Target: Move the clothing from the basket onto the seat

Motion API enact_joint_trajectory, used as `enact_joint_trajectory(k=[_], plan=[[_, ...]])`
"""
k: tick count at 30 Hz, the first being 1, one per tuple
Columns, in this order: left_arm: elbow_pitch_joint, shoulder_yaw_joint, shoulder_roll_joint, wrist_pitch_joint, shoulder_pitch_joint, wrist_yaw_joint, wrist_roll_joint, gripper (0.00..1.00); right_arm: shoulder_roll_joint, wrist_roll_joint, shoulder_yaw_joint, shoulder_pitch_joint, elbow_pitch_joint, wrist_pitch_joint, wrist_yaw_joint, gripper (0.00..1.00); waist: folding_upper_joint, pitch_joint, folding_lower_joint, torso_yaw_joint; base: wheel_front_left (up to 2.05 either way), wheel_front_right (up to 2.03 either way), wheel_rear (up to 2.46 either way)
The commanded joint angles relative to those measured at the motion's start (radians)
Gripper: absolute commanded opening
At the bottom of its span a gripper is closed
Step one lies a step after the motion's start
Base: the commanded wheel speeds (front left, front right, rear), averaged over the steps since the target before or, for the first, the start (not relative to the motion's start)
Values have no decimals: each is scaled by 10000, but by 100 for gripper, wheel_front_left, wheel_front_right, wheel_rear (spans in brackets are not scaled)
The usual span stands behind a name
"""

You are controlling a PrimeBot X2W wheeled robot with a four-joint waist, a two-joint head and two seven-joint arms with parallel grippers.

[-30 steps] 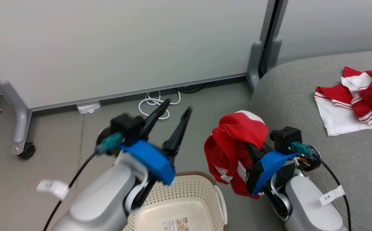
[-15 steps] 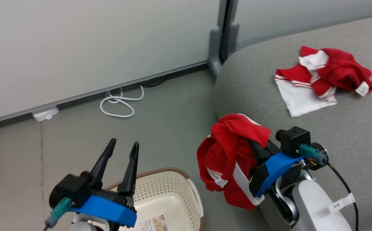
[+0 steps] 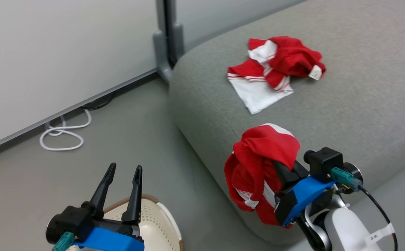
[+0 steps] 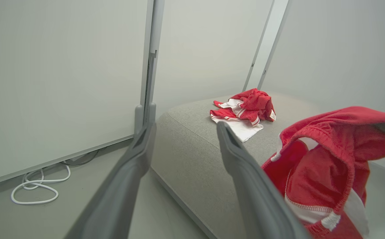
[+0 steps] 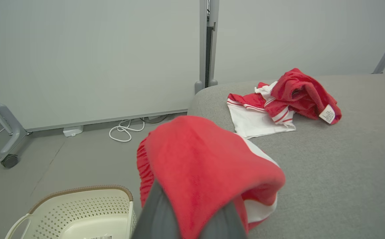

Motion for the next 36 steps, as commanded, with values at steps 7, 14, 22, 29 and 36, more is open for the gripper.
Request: enact_joint_trajectory(k=[7, 14, 22, 29, 36], plan=[[289, -731, 318, -29, -586, -58, -101, 100, -6, 26, -641, 640, -402, -268, 5, 0, 0, 574, 0, -711, 0, 0, 0], [443, -1059, 553, -29, -924, -61, -252, 100, -9, 80, -870, 888, -555, -398, 5, 0, 0, 741, 0, -740, 0, 0, 0], [434, -989, 634, -29, -871, -62, -296, 100, -9, 77, -864, 441, -476, -345, 5, 0, 0, 813, 0, -716, 0, 0, 0], [-55, -569, 791, -27, -610, -63, -57, 100, -57, 363, -1134, -1444, -322, -40, 5, 0, 0, 1411, 0, -618, 0, 0, 0], [-812, -566, 1388, -29, -1151, -63, 173, 100, -791, 1002, -2493, -4519, 154, 325, 4, 0, 0, 3091, 0, 183, 0, 0, 0]])
